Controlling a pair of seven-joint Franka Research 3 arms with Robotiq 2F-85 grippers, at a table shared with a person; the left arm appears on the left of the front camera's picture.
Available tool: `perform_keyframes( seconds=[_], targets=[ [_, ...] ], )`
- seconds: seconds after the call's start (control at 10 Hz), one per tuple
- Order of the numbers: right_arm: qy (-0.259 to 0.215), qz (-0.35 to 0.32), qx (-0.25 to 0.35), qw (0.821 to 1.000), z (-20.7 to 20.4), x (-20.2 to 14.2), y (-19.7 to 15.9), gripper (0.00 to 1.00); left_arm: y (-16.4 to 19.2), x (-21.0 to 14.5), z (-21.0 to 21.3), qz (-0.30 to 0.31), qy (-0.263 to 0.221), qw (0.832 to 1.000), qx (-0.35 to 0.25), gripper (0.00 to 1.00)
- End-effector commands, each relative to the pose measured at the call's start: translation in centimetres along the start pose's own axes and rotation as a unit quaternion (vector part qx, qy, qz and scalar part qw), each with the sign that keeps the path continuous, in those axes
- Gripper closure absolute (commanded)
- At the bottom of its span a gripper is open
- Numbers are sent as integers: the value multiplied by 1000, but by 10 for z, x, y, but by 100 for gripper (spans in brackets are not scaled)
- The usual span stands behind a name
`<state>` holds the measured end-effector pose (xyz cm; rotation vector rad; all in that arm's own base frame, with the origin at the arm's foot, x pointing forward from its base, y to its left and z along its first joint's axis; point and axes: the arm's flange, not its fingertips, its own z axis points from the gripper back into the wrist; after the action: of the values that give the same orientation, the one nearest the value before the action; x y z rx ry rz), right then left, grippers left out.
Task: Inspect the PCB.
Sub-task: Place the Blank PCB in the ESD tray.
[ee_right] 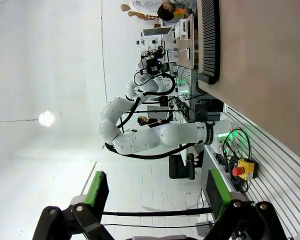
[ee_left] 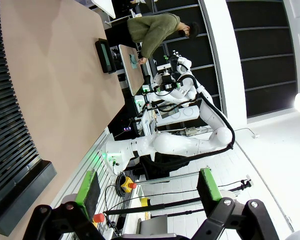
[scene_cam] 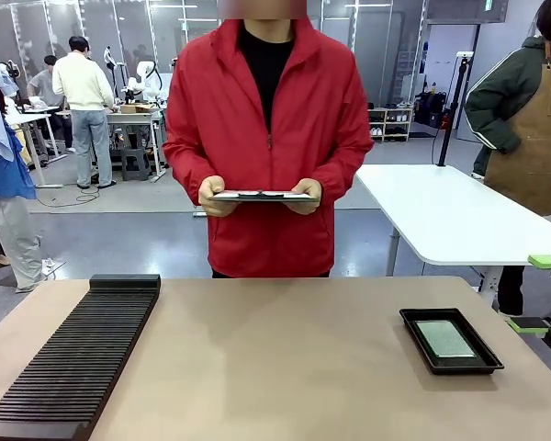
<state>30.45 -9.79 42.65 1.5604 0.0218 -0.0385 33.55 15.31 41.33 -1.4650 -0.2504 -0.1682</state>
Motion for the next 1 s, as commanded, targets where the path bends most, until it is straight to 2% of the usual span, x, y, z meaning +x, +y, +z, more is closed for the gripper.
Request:
perform_keyframes(
  seconds=[0.0,0.9],
  targets=[
    [-3,-2,4,1000,2,-1,2,0,-1,-2,0,0,3,1000,-3,0],
    [-3,-2,4,1000,2,-1,2,0,-1,-2,0,0,3,1000,-3,0]
  ],
)
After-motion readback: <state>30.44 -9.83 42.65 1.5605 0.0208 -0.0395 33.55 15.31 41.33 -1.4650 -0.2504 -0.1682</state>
